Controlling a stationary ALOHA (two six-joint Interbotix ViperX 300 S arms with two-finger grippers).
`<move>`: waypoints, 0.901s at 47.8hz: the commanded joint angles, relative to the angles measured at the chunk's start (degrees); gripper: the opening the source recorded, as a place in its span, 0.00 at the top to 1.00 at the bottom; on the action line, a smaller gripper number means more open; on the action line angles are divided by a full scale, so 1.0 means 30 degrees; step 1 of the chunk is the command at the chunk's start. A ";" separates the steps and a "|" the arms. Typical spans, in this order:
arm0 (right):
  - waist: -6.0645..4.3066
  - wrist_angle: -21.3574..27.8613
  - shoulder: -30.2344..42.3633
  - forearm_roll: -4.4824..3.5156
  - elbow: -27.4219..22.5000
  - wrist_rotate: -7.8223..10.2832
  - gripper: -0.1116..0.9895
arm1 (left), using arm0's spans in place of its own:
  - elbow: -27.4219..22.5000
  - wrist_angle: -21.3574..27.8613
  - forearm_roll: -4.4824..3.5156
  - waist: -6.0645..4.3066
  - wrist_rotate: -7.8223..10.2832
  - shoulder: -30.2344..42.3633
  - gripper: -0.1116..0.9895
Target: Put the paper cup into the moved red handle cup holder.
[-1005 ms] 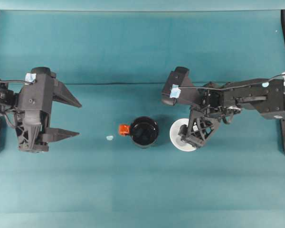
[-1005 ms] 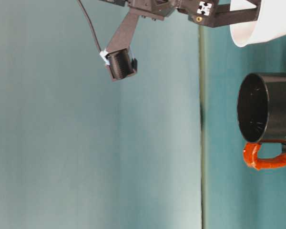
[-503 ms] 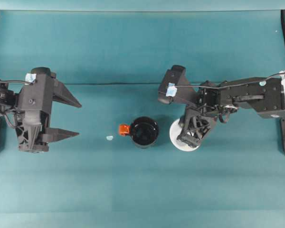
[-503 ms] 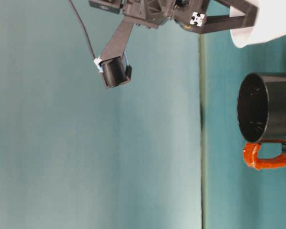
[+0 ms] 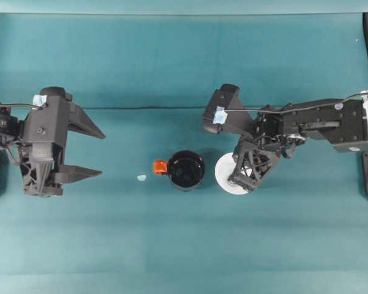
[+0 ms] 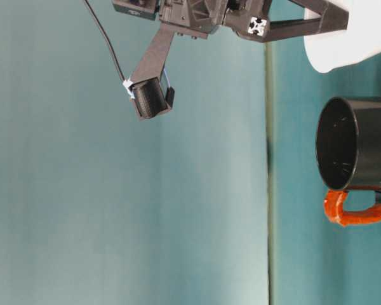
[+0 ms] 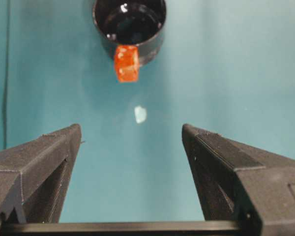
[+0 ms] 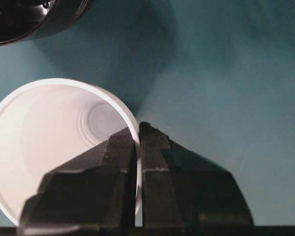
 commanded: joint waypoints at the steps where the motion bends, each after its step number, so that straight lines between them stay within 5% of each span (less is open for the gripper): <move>1: 0.0029 0.0059 -0.0615 0.0146 -0.0176 0.0088 0.99 | -0.0234 -0.0117 0.0029 0.0029 0.0000 -0.0088 0.11; 9: -0.0059 0.0850 -0.1436 0.0322 -0.0322 0.0176 0.99 | -0.0234 -0.0088 0.0029 0.0000 0.0000 -0.0088 0.11; 27: -0.1084 0.4775 -0.4541 0.0293 -0.2900 0.0234 0.99 | -0.0234 -0.0117 0.0059 0.0000 -0.0029 -0.0088 0.11; 43: -0.1055 0.5332 -0.4307 0.0322 -0.4160 0.0234 0.99 | -0.0234 -0.0117 0.0029 -0.0029 -0.0029 -0.0088 0.11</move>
